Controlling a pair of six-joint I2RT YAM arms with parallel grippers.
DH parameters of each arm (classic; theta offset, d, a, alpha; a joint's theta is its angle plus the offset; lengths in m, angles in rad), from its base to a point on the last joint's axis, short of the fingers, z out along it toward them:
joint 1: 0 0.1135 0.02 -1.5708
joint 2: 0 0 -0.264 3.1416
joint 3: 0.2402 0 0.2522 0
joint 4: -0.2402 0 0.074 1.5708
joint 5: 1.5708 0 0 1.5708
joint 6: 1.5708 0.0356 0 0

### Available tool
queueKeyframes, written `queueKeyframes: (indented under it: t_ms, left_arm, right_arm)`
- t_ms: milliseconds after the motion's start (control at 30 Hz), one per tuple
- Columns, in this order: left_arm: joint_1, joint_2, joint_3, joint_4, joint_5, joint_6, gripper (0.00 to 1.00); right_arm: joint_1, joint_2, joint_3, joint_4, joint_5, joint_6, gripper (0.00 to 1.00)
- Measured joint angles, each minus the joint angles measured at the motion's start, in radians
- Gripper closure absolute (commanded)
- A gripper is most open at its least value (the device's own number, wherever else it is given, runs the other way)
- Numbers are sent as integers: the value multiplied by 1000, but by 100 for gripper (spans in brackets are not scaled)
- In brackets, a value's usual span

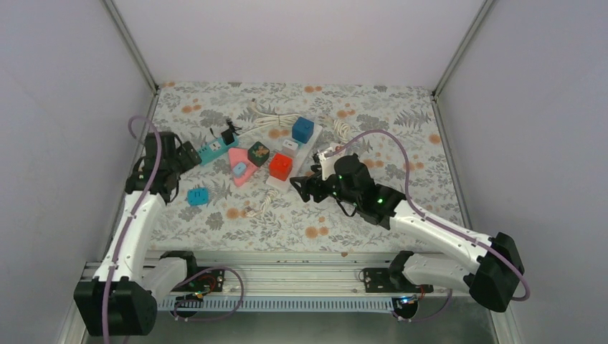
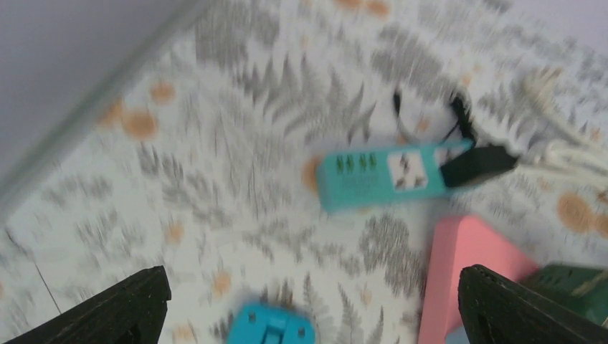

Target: Insert the plug

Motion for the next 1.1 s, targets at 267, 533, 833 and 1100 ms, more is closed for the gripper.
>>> queueKeyframes:
  t_ms: [267,533,833,1100]
  left_arm:
    - [42,54,-248,15,173,-151,0]
    - [61,193,-262,82,182,-128,0]
    - [49,280,-271,121,200,-88,3]
    - [-57,407,-242,113,138,-76,15]
  right_arm:
    - [0,63,0,-2,21,31,10]
    - [0,82,-10,36,21,43,10]
    - [-1,112,-14,55,11,42,10]
    - [-1,113,-26,70,-13,43,10]
